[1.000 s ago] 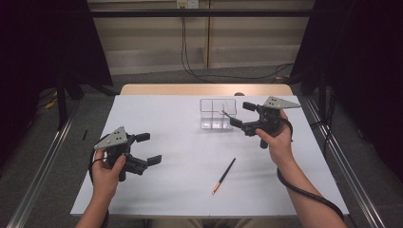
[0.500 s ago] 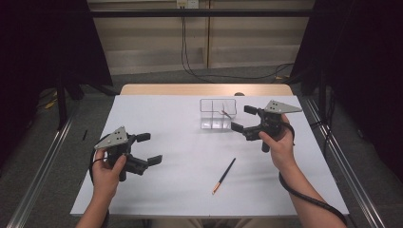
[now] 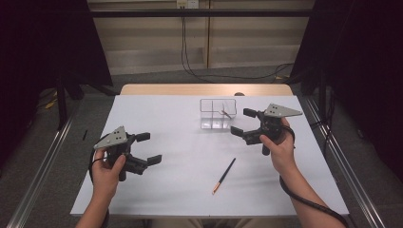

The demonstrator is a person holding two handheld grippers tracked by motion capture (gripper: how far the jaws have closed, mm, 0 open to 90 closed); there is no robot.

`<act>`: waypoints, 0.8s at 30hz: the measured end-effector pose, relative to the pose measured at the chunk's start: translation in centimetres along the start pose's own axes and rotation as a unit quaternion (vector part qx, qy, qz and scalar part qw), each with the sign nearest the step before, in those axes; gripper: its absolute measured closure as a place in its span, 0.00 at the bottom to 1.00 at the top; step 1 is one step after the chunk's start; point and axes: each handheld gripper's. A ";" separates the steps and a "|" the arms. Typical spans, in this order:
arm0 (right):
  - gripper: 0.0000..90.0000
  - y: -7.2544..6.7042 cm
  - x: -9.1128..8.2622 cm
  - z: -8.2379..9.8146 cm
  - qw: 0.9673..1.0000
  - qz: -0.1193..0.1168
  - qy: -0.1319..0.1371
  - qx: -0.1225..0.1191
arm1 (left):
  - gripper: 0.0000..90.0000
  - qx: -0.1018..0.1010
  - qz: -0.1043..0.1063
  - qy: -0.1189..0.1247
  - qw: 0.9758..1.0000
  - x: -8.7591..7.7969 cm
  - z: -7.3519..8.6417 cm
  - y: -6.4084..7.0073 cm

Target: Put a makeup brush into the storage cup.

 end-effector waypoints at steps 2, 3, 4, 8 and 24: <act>0.03 -0.1 0.0 0.0 1.000 -0.001 -0.002 -0.002 | 0.02 0.000 0.000 -0.003 1.000 0.0 0.0 0.0; 0.03 -0.2 0.0 0.0 1.000 -0.001 -0.002 -0.002 | 0.02 0.000 0.001 -0.002 1.000 0.1 0.0 0.0; 0.03 -0.3 0.0 0.0 1.000 -0.002 -0.001 -0.002 | 0.02 0.000 0.002 -0.003 1.000 0.1 0.0 0.0; 0.03 -0.3 0.0 0.2 1.000 -0.002 -0.003 -0.002 | 0.02 0.002 0.002 -0.003 1.000 0.1 0.0 0.1; 0.03 -1.1 -1.1 1.4 1.000 -0.001 -0.013 -0.010 | 0.02 0.001 0.002 -0.006 1.000 0.3 0.0 0.1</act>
Point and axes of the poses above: each handheld gripper's, and its own axes: x roughly forward along the jaws, z roughly out of its underside, y roughly to its right, and after that the axes turned 6 degrees about -z, right-handed
